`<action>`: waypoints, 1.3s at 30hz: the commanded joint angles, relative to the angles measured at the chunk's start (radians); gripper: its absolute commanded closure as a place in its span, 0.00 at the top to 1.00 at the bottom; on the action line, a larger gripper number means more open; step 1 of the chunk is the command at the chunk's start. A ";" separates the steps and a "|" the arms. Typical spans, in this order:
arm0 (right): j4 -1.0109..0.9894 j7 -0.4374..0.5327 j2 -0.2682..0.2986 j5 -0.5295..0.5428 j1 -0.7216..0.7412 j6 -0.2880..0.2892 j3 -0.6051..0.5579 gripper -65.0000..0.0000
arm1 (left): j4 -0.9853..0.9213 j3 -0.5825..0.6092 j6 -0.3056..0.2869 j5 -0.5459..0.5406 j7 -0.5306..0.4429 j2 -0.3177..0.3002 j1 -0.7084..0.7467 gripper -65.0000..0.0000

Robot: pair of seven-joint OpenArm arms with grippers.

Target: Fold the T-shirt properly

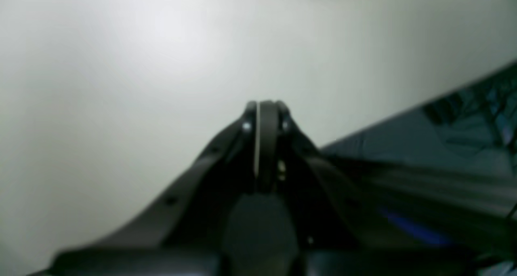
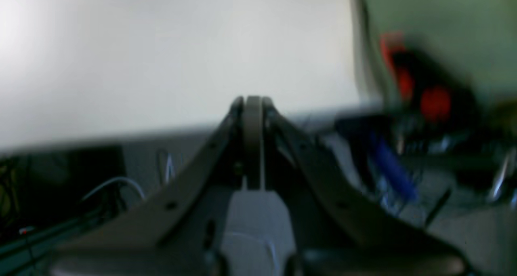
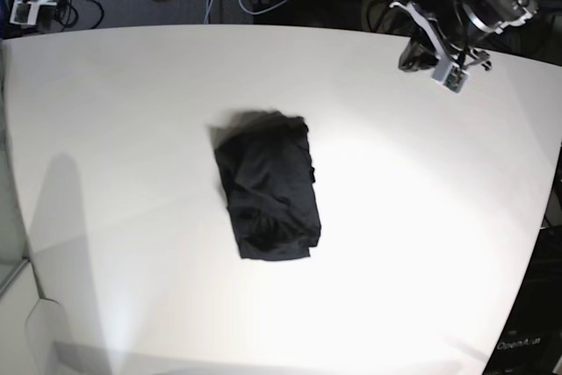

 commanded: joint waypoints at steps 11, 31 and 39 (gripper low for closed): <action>-0.369 0.377 0.006 0.004 -0.026 -0.005 0.098 0.00 | -0.059 0.010 -0.109 0.443 -0.025 0.211 0.066 0.01; -1.372 0.679 0.382 -0.101 0.129 -0.005 0.126 0.00 | -1.113 -0.137 -0.055 0.585 -0.681 0.412 -0.081 0.01; -1.421 0.751 0.362 -0.250 0.135 -0.005 0.118 0.00 | -1.478 -0.186 -0.055 0.585 -0.863 0.379 -0.228 0.01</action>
